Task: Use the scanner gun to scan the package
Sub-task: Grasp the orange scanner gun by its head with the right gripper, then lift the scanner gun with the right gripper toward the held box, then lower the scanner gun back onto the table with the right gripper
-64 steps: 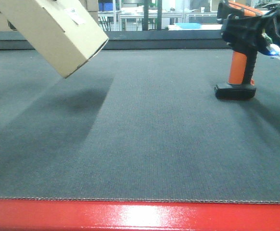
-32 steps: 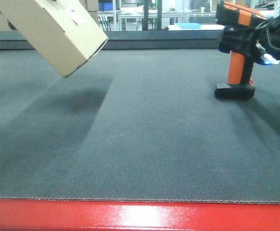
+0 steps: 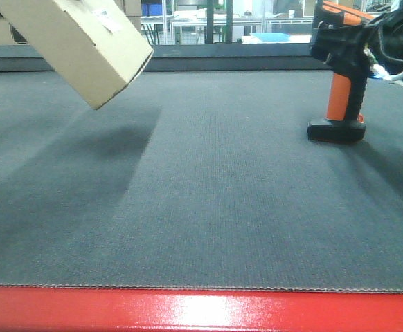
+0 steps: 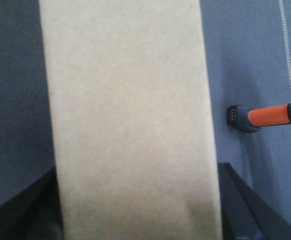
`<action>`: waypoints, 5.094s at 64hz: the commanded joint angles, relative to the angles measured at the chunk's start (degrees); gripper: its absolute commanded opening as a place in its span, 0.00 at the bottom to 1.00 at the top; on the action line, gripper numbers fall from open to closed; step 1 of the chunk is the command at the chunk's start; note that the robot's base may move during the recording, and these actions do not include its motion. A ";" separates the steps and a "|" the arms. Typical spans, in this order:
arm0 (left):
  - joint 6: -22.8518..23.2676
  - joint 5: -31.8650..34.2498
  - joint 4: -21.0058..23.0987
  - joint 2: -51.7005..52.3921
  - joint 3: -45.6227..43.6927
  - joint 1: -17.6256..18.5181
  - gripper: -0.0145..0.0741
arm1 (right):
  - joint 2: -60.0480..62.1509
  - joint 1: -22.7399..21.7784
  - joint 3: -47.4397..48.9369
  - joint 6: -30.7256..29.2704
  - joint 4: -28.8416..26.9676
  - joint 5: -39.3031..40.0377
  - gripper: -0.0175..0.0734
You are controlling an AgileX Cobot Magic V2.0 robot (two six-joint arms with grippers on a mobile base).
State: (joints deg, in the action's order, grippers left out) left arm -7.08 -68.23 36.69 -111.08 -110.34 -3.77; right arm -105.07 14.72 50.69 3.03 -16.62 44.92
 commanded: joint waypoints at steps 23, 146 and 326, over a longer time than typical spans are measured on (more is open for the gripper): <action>-0.25 0.86 1.55 1.00 -0.11 0.10 0.04 | -0.57 -0.24 1.11 -0.11 -1.87 -1.56 0.52; -0.38 -1.73 -9.95 1.00 -0.11 0.10 0.04 | 8.23 3.96 23.00 -0.11 22.39 -46.63 0.02; -0.38 -1.73 -4.89 1.00 -0.11 0.10 0.04 | 1.14 -11.33 1.85 28.91 53.98 -2.11 0.80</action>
State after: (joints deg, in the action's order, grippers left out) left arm -7.31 -70.16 30.35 -111.08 -110.34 -3.77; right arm -104.15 3.61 52.17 31.96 37.00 43.23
